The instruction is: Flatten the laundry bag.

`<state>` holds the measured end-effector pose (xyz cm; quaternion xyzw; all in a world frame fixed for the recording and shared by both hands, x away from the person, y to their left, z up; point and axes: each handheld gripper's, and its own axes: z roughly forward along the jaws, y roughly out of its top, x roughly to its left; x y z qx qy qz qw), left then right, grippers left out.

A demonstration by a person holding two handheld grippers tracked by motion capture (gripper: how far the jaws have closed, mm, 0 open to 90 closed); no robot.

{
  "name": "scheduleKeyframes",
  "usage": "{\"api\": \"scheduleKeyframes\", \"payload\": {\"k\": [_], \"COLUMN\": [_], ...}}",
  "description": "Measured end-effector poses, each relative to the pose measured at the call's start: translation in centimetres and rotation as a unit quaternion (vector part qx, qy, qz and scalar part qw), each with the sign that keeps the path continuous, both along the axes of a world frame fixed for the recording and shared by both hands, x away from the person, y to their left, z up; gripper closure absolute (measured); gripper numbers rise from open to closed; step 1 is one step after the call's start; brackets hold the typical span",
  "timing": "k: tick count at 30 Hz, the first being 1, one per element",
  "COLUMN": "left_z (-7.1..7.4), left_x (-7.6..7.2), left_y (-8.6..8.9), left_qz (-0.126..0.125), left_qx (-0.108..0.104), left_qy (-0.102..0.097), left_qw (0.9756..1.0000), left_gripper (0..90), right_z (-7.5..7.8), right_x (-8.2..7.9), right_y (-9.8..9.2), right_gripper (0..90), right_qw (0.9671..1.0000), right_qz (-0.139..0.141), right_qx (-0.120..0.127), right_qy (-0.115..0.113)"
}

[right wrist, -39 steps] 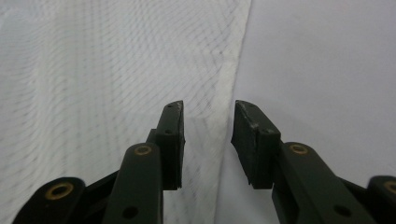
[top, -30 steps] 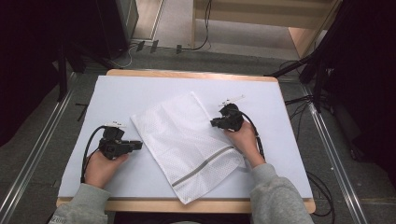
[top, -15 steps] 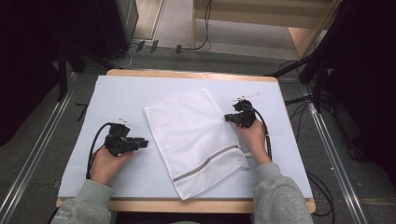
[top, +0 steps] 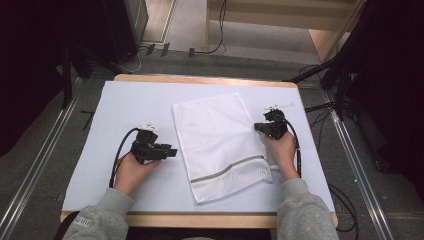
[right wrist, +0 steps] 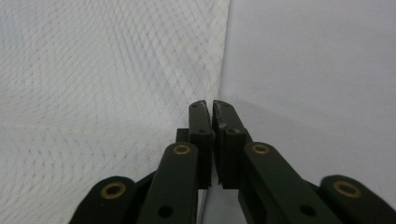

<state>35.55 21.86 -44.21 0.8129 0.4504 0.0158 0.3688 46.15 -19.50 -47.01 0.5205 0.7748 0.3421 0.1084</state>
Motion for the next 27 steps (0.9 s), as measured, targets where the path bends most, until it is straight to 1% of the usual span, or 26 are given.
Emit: {"api": "scheduleKeyframes", "payload": {"k": [4,5,7,8,9,10,11,14,16,17,18,20,21,23,24,25,27], "left_z": [-0.5,-0.6,-0.9,-1.1,-1.3,-1.3,-1.4,-1.5,-1.5,-1.5,-1.6,-1.7,-1.8,-1.7,-1.7,-1.6,-1.6], "left_x": [0.4,0.6,0.8,0.9,0.9,0.9,0.9,0.8,0.8,0.8,0.8,1.0,1.0,1.1,1.1,1.3,1.7], "left_y": [-1.3,-1.5,-2.0,-2.3,-2.6,-2.8,-3.1,-3.9,-4.3,-4.4,-4.5,-4.4,-4.5,-4.7,-4.8,-4.8,-4.3], "left_qz": [-0.009,-0.011,-0.013,-0.012,-0.014,-0.014,-0.014,-0.019,-0.019,-0.018,-0.018,-0.026,-0.028,-0.039,-0.041,-0.044,-0.039], "left_qx": [0.008,0.012,0.017,0.018,0.021,0.02,0.019,0.029,0.042,0.043,0.049,0.048,0.049,0.055,0.057,0.057,0.043], "left_qy": [0.008,0.008,0.01,0.014,0.013,0.007,0.005,-0.007,-0.018,-0.02,-0.025,-0.03,-0.031,-0.033,-0.032,-0.027,-0.013], "left_qw": [0.9999,0.9998,0.9997,0.9997,0.9996,0.9997,0.9997,0.9994,0.9988,0.9987,0.9983,0.9981,0.9979,0.9971,0.997,0.997,0.9982], "left_gripper": [58.2,57.6,55.4,54.3,53.4,53.2,52.6,52.6,56.5,59.6,63.9,72.9,80.7,87.6,89.3,90.0,90.0], "right_z": [0.4,0.6,0.8,0.9,1.0,1.1,1.2,1.4,1.6,1.7,1.7,1.8,1.9,2.0,2.0,2.1,2.3], "right_x": [-0.8,-1.0,-1.6,-1.8,-2.1,-2.4,-2.8,-3.8,-4.5,-4.8,-5.1,-5.7,-6.1,-6.6,-6.9,-7.1,-7.6], "right_y": [-0.3,-0.5,-0.8,-0.9,-1.0,-1.1,-1.2,-1.5,-1.6,-1.7,-1.8,-1.8,-1.7,-1.7,-1.8,-1.8,-1.9], "right_gripper": [81.4,80.7,78.2,77.8,76.8,76.1,75.7,74.7,74.4,74.4,74.3,74.2,74.1,74.1,74.1,74.1,74.1], "right_qw": [0.9999,0.9998,0.9997,0.9996,0.9996,0.9996,0.9996,0.9995,0.9995,0.9994,0.9993,0.9992,0.9993,0.9992,0.999,0.999,0.9988], "right_qz": [0.001,0.0,0.002,0.003,0.006,0.007,0.007,0.01,0.011,0.013,0.014,0.018,0.019,0.024,0.026,0.028,0.029], "right_qx": [0.008,0.014,0.018,0.018,0.02,0.017,0.016,0.014,0.015,0.016,0.017,0.018,0.017,0.019,0.022,0.021,0.026], "right_qy": [-0.01,-0.013,-0.018,-0.02,-0.02,-0.021,-0.02,-0.026,-0.027,-0.029,-0.03,-0.03,-0.027,-0.028,-0.029,-0.029,-0.03]}}
